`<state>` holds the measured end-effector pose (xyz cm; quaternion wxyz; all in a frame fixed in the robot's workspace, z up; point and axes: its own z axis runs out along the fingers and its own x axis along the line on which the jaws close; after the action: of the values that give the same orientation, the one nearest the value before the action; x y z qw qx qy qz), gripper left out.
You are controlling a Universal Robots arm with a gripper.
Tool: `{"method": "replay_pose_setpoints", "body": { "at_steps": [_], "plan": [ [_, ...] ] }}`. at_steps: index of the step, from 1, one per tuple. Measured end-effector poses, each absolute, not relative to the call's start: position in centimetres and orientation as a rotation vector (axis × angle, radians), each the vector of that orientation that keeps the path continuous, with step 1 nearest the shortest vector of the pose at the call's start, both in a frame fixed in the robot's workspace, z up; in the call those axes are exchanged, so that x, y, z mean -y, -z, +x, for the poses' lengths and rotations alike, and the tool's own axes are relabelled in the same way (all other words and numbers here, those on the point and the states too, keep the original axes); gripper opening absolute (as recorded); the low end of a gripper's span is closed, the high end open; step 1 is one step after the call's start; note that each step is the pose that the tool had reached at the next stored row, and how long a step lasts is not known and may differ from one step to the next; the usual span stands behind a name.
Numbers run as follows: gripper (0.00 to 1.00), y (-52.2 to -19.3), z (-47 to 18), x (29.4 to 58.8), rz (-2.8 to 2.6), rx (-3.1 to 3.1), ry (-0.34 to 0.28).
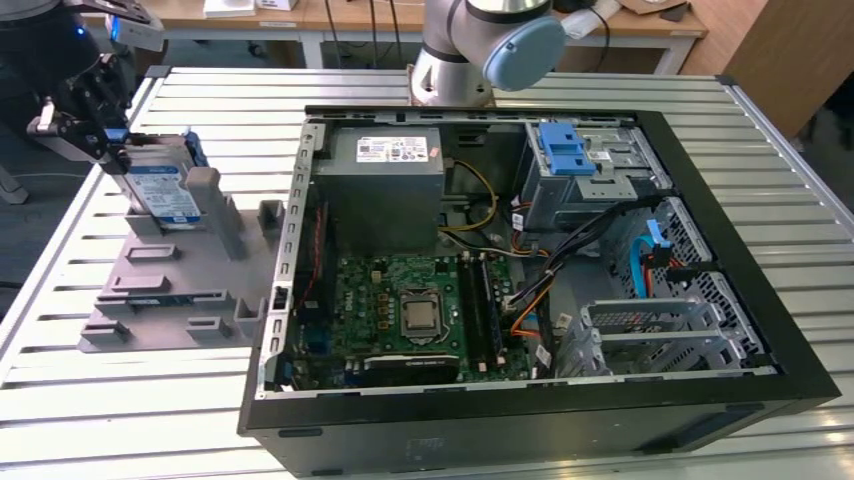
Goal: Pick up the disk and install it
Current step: 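Pick up the disk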
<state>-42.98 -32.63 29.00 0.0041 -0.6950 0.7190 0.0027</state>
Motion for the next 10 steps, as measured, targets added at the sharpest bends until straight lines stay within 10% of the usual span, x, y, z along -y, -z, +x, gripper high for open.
{"method": "replay_pose_setpoints", "body": {
  "at_steps": [10],
  "plan": [
    [0.37, -28.99, -42.98, 32.63, -2.178, -2.253, -0.008]
  ]
}}
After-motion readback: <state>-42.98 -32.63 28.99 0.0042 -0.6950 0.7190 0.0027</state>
